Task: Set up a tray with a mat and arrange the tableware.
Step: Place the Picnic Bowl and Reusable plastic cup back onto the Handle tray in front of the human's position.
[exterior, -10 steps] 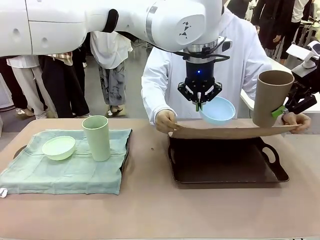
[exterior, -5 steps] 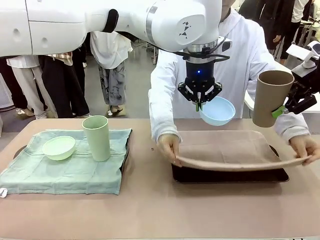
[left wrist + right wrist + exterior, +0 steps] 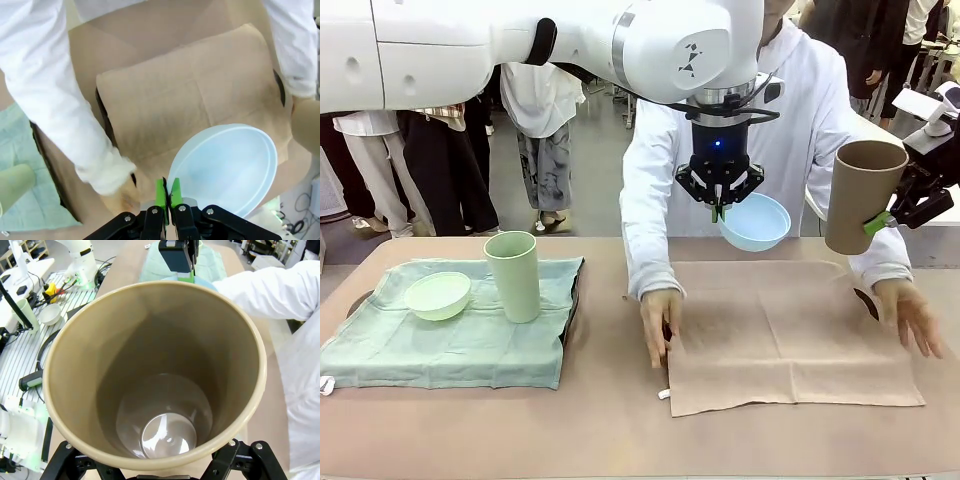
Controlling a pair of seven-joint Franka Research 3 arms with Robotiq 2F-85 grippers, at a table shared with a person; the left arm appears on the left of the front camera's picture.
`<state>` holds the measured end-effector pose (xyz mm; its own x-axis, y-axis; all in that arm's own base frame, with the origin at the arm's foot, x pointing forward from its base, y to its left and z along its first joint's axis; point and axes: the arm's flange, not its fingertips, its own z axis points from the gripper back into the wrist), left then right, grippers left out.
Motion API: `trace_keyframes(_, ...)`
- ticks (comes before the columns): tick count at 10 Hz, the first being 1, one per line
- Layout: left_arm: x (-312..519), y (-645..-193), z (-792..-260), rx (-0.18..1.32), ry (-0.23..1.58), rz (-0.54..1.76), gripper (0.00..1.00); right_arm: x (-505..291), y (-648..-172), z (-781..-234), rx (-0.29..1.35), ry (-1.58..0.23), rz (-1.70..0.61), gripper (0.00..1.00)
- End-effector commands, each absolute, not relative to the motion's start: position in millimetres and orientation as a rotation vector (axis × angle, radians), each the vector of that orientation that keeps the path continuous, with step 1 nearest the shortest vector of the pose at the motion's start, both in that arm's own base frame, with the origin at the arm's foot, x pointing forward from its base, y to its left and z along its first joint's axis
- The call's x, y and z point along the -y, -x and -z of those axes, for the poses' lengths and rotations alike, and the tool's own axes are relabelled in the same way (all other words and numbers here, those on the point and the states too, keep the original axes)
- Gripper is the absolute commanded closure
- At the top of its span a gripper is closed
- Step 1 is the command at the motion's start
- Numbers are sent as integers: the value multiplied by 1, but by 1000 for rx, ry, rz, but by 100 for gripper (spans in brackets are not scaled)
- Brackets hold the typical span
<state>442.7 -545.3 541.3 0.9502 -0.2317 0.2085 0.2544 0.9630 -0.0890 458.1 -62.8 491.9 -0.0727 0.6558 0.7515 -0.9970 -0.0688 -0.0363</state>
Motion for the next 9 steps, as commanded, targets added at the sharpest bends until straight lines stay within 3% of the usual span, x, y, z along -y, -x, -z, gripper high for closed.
trace_keyframes(1, 547, -447, -546, 200, 132, 264, 100, 62, -462, -492, 669, -665, -1555, 100)
trace_keyframes(9, 547, -447, -546, 200, 132, 264, 100, 62, -462, -492, 669, -665, -1555, 100)
